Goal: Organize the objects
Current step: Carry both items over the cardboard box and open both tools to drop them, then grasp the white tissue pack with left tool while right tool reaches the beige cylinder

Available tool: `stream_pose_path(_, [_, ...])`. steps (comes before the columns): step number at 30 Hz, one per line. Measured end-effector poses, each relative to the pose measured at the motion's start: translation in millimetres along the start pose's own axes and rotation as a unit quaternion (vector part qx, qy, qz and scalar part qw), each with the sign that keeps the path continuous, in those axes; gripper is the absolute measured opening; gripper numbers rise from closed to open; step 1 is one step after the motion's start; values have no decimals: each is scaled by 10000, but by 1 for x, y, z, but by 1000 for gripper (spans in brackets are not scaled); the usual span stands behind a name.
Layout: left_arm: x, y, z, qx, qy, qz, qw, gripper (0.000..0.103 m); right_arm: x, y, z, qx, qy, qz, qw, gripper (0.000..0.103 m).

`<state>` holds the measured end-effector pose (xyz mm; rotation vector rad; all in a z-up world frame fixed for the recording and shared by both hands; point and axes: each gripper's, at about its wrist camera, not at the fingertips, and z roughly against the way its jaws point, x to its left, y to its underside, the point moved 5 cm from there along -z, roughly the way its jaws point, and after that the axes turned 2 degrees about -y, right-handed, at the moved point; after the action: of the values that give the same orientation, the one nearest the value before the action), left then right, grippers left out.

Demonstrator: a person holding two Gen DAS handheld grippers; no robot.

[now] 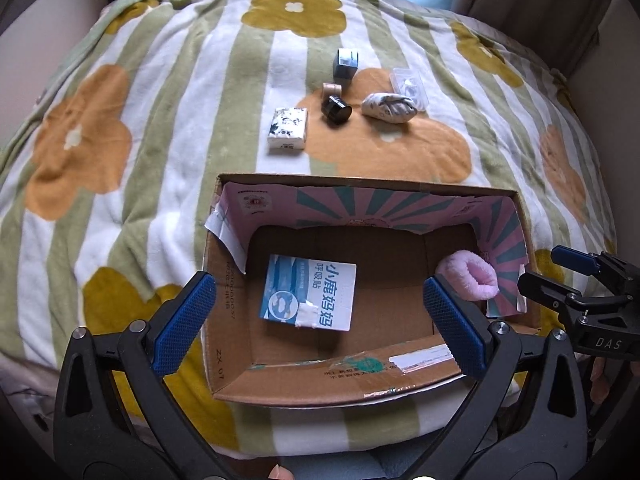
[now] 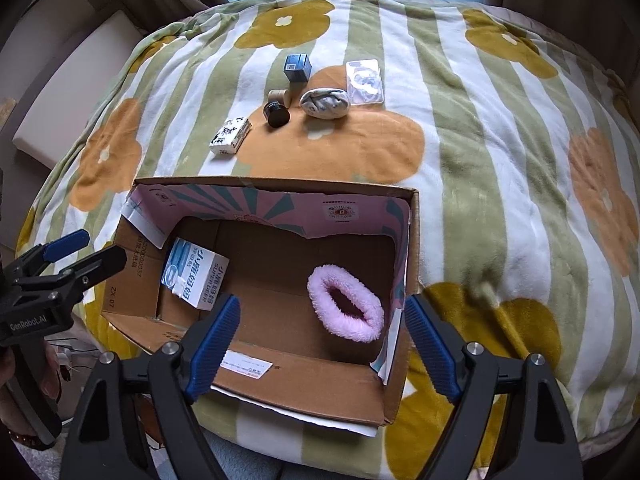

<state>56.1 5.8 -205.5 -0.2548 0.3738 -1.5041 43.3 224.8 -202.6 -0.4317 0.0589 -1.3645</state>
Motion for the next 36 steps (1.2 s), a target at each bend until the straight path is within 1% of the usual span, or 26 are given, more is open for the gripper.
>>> stream_pose_path(9, [2, 3, -5, 0, -16, 57, 10000, 103, 1, -1, -1, 49, -46, 121, 9999, 82])
stream_pose_path(16, [9, -7, -7, -29, 45, 111, 9999, 103, 2, -10, -1, 46, 69, 266, 9996, 82])
stream_pose_path(20, [12, -17, -4, -65, 42, 49, 10000, 103, 3, -16, 2, 57, 41, 234, 9997, 82])
stream_pose_path(25, [15, -31, 1, -125, 56, 25, 9999, 103, 4, -25, 6, 4, 55, 274, 9996, 82])
stream_pose_path(29, [18, -48, 2, -193, 73, -60, 9998, 103, 3, -39, 8, -50, 123, 453, 9989, 82])
stream_pose_path(33, [23, -74, 3, -296, 85, -266, 9992, 103, 5, -60, 12, -160, 199, 779, 9966, 82])
stream_pose_path(36, [28, -96, 1, -347, 117, -443, 9983, 103, 6, -81, 16, -276, 94, 1033, 9942, 82])
